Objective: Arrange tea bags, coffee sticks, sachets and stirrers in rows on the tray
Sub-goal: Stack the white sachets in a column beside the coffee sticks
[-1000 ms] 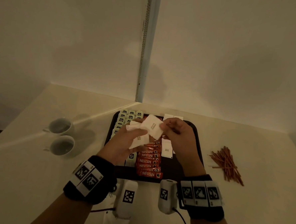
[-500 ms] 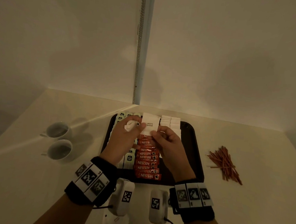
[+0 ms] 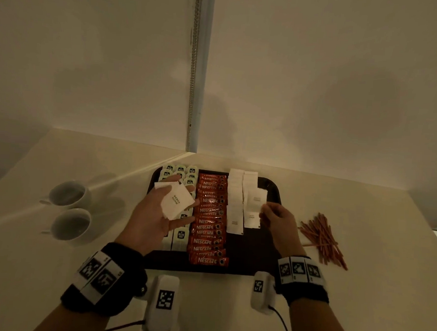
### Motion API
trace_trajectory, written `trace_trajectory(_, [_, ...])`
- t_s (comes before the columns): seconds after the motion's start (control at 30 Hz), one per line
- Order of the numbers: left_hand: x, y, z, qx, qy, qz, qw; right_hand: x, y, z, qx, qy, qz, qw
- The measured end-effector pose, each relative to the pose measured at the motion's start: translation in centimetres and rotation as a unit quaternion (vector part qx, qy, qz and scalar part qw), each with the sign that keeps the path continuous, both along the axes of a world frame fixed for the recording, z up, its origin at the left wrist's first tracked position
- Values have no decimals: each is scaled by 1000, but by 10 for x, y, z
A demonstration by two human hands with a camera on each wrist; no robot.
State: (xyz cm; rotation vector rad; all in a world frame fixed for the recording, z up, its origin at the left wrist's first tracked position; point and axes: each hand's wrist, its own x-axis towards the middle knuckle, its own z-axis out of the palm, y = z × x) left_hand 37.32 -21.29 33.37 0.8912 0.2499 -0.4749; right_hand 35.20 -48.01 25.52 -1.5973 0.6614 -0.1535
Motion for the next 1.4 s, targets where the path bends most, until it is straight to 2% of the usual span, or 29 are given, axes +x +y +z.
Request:
trace_trajectory(0.1, [1, 5, -6, -4, 8, 2, 1000, 2, -19, -35, -54, 87, -20, 995])
trace_trajectory(0.23, [2, 6, -10, -28, 27, 6, 999, 5, -28, -67, -126, 173, 10, 977])
trace_trajectory(0.43, [8, 8, -16, -32, 41, 17, 998, 9, -24, -84, -188, 219, 3, 958])
trace_trajectory(0.63, [6, 9, -14, -84, 54, 22, 995, 12, -15, -82, -254, 222, -20, 941])
trace_trajectory(0.77, [3, 6, -12, -71, 48, 26, 996, 12, -11, -80, -268, 223, -20, 937])
trace_trajectory(0.87, [2, 4, -10, -43, 44, 28, 998, 14, -5, -65, -264, 184, -20, 946])
trace_trajectory(0.93, [3, 2, -8, -15, 43, 33, 998, 18, 11, -41, -242, 105, 11, 965])
trace_trajectory(1.0, [5, -3, -6, 25, 41, 37, 998, 22, 37, -6, -201, 11, 93, 975])
trace_trajectory(1.1, [7, -8, -3, 84, 22, 27, 996, 27, 76, 42, -139, -83, 239, 957])
trace_trajectory(1.17, [8, -11, -3, 119, -1, 16, 993, 30, 93, 60, -151, -102, 275, 944])
trace_trajectory(1.27, [9, -11, -1, 150, -33, 17, 988, 33, 102, 67, -174, -109, 272, 940])
trace_trajectory(1.33, [9, -8, -2, 154, -55, 22, 986, 33, 103, 66, -119, -103, 257, 954])
trace_trajectory(1.4, [8, -4, -5, 165, -80, 29, 983, 28, 104, 64, -2, -90, 238, 967])
